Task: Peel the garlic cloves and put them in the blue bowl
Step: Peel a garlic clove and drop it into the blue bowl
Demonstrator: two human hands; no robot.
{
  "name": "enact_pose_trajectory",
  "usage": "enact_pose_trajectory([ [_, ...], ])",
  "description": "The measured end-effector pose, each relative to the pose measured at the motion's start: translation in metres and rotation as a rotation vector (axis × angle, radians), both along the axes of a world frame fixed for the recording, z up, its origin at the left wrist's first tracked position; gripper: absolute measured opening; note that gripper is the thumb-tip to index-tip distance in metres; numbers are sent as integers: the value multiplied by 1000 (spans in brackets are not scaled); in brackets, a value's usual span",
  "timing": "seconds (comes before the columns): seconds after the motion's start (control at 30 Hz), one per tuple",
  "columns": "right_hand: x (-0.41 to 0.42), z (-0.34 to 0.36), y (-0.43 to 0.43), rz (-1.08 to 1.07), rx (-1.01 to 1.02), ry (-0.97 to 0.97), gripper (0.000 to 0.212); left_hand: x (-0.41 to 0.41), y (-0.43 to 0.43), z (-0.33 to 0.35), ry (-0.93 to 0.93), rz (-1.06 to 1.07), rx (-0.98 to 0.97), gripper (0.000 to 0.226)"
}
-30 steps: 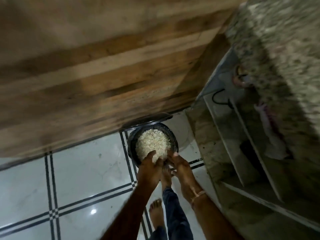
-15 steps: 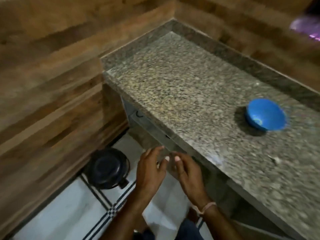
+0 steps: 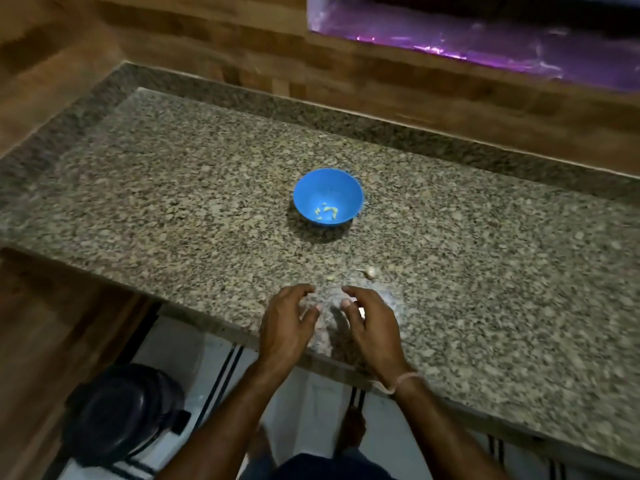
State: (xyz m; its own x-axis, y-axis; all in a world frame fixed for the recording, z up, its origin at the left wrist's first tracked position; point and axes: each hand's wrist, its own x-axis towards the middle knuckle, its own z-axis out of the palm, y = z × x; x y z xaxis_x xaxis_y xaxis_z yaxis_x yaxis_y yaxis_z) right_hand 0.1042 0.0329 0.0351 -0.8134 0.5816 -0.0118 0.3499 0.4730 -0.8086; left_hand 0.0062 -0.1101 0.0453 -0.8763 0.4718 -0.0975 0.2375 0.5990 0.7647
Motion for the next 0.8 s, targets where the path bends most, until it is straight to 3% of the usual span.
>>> enact_pose_trajectory([
  [0.13, -8, -24, 42, -25, 147, -122, 40, -24, 36, -21, 38, -40, -94, 37],
  [0.33, -40, -29, 72, 16, 292, -458, 82, -54, 58, -46, 163, -205, -134, 23],
  [0.47, -50, -32, 68, 5, 349, -520, 84, -64, 61, -49, 221, -267, -150, 10],
  [0.6, -49, -36, 65, -40, 342, -504, 85, -68, 63, -48, 275, -282, -170, 11],
  [0.8, -53, -36, 64, -82, 347, -522, 87, -97, 88, -5, 289, -151, 22, 6],
])
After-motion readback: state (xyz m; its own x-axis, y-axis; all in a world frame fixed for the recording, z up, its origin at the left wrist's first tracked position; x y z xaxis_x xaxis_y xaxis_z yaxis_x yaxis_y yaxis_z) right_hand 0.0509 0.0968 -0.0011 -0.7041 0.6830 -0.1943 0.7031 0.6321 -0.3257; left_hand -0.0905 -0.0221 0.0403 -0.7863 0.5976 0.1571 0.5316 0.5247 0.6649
